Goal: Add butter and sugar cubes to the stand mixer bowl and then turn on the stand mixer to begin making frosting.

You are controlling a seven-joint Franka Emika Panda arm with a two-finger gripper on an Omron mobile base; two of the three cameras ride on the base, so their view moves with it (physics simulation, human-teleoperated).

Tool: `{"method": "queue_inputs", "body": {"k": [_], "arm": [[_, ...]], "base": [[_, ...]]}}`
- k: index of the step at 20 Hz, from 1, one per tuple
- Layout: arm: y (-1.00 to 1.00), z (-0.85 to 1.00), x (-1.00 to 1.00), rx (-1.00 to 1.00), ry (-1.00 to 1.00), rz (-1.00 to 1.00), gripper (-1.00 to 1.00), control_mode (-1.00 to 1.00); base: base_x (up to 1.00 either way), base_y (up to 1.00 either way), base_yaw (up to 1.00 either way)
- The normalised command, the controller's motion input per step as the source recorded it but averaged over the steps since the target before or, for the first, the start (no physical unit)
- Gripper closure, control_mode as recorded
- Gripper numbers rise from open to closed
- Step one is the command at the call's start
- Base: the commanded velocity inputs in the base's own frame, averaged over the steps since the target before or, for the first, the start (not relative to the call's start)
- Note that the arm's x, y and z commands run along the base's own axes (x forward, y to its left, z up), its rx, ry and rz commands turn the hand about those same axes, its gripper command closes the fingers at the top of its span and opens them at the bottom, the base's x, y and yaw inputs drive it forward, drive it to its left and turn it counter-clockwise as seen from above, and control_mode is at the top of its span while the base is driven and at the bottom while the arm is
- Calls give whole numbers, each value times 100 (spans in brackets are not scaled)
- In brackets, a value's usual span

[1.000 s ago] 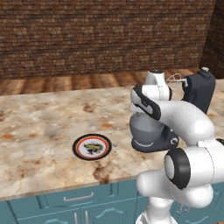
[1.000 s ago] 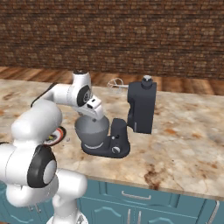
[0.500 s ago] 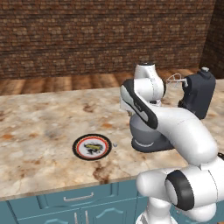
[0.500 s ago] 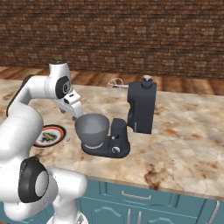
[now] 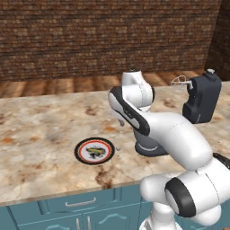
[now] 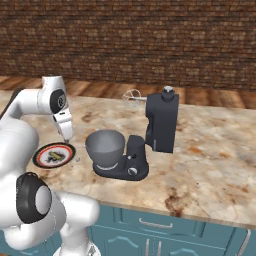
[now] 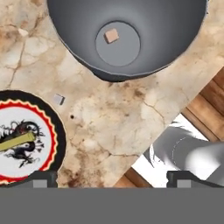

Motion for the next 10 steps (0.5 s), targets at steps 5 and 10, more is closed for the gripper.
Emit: {"method": "queue_inputs", "body": {"k": [5,10], "arm": [[2,-43,24,2,4,-16,-100,-100],[0,-46,1,7,-2,-10,-100,-100]], "base": [[0,0,0],[0,0,0]]}}
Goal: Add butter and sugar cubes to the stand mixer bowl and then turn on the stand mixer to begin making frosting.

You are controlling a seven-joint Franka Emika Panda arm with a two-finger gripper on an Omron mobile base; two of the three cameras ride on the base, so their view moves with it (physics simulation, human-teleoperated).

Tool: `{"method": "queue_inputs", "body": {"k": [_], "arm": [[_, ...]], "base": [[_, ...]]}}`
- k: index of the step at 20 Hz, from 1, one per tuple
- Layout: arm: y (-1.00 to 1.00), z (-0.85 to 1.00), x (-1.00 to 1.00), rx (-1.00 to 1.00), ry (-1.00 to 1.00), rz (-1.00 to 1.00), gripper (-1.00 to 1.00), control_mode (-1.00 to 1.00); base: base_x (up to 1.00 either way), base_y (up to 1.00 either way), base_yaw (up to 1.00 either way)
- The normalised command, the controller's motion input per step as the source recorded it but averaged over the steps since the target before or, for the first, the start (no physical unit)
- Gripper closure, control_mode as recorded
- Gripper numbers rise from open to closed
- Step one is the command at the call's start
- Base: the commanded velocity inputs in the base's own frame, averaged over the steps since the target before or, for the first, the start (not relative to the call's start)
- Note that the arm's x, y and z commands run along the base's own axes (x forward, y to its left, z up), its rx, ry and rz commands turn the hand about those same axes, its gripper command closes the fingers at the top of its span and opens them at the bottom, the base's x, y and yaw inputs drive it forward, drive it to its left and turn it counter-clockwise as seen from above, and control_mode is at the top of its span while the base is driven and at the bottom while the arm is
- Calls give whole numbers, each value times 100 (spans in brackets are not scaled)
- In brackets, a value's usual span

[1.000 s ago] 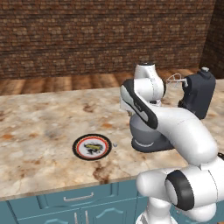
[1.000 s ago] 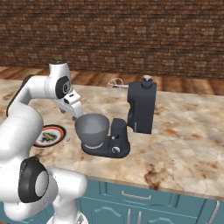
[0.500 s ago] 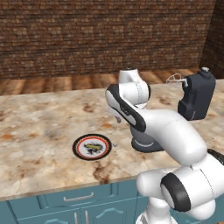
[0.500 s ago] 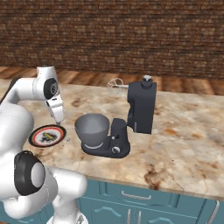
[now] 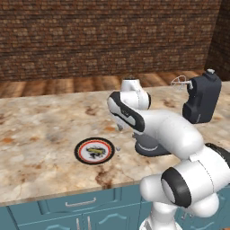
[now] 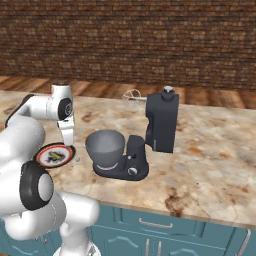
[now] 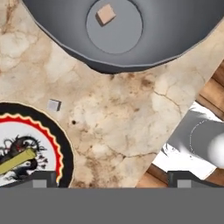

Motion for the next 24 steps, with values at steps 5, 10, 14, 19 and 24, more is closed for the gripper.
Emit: {"method": "queue_inputs", "body": {"k": [5,10,14,19,24], "arm": [[-1,-46,4,3,-6,-8,-100,-100],[-1,-34,9,0,-7,-5,-100,-100],[0,-18,16,0,-6,-2,-100,-100],[0,-19,38,0,0,-3,-100,-100],[0,-25,42,0,0,-3,-100,-100]], "base": [[0,0,0],[0,0,0],[0,0,0],[0,0,0],[0,0,0]]}}
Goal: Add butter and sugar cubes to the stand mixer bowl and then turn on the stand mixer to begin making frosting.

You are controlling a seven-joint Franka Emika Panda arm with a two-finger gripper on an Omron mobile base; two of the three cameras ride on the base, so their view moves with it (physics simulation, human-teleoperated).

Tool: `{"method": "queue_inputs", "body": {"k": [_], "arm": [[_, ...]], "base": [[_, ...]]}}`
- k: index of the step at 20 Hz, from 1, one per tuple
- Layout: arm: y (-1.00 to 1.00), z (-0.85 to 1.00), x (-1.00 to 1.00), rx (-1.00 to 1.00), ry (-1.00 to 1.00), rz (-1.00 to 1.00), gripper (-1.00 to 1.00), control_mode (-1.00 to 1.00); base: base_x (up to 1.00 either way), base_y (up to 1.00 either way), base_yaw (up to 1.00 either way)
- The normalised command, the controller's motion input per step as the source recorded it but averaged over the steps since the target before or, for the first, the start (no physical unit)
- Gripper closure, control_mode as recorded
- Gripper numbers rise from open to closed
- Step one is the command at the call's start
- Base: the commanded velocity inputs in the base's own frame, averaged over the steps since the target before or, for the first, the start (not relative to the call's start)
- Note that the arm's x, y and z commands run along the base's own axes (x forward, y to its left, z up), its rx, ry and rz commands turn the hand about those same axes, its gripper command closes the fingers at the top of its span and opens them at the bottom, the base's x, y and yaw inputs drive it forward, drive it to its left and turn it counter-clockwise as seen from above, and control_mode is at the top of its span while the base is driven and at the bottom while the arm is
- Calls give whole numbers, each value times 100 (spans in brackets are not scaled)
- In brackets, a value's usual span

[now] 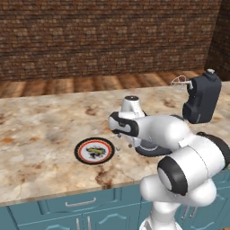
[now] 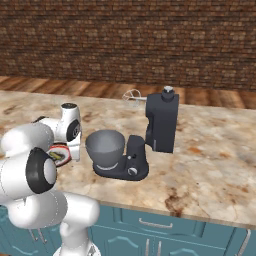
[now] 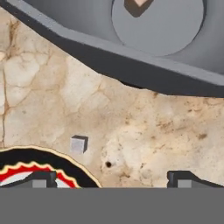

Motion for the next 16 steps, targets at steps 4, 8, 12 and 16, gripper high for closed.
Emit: {"method": "queue_inputs", "body": {"k": [4,8,12,16], "arm": [[4,-28,15,0,0,-3,-100,-100],[22,-25,6,0,0,-3,-100,-100],[12,-19,8,0,0,-4,-100,-100],[0,-21,16,0,0,-5,-100,-100]], "base": [[0,0,0],[0,0,0],[0,0,0],[0,0,0]]}}
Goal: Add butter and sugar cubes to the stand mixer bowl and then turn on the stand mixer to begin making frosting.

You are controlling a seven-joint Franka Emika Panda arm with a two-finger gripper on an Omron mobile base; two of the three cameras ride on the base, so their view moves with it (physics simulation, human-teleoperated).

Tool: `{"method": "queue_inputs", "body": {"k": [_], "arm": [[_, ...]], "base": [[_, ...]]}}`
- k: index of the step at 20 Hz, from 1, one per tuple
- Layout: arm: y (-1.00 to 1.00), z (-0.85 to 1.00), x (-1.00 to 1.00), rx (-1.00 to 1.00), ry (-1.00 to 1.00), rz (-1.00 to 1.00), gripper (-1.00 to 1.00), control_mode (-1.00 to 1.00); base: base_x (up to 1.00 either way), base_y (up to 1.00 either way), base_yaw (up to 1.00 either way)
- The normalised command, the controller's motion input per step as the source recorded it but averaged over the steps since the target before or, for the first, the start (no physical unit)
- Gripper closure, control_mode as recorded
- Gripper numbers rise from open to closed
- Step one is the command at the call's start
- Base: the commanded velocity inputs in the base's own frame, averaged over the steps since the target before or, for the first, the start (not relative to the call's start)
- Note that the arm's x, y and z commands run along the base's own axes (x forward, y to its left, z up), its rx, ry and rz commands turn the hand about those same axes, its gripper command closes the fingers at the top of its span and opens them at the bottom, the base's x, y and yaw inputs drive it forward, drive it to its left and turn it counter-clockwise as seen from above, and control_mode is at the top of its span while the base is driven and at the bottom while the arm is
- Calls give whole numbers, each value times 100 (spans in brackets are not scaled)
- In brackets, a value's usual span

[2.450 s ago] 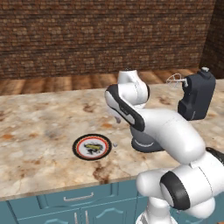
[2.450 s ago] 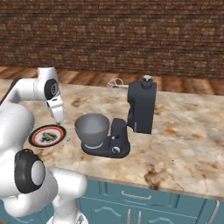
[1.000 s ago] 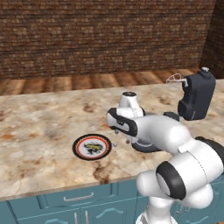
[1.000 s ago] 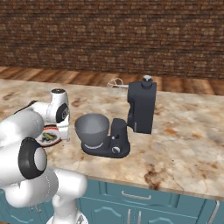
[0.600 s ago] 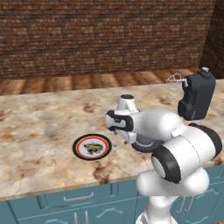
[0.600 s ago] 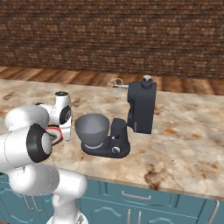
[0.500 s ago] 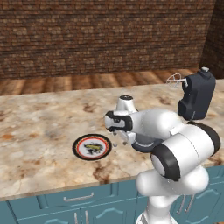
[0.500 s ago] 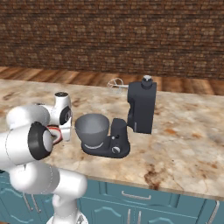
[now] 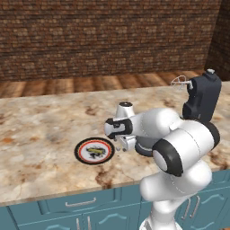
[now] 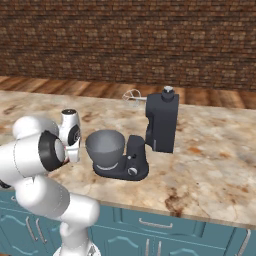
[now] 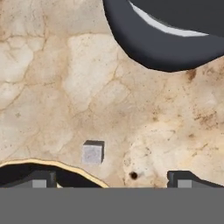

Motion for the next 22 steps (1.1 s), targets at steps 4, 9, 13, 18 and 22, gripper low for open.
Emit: {"method": "queue_inputs", "body": {"k": [4,9,13,18,22], "arm": [[0,-13,13,0,0,-6,-100,-100],[0,-19,14,0,0,-4,-100,-100],[0,-25,18,0,3,-5,-100,-100],[1,-21,22,0,5,-4,-100,-100],[17,-20,22,0,7,-2,-100,-100]], "base": [[0,0,0],[0,0,0],[0,0,0],[0,0,0],[0,0,0]]}}
